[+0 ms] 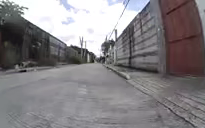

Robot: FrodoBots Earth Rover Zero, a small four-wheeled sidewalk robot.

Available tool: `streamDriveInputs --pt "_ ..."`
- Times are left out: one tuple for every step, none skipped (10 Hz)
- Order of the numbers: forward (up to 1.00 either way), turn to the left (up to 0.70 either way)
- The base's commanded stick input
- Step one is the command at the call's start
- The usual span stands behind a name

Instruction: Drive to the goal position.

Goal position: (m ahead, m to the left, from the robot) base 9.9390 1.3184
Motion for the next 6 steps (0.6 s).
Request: streamDriveInputs --pt "1.00 0.00" --pt "1.00 0.00" --pt "1.00 0.00" --pt "1.00 0.00" --pt "1.00 0.00" --pt "1.00 0.00"
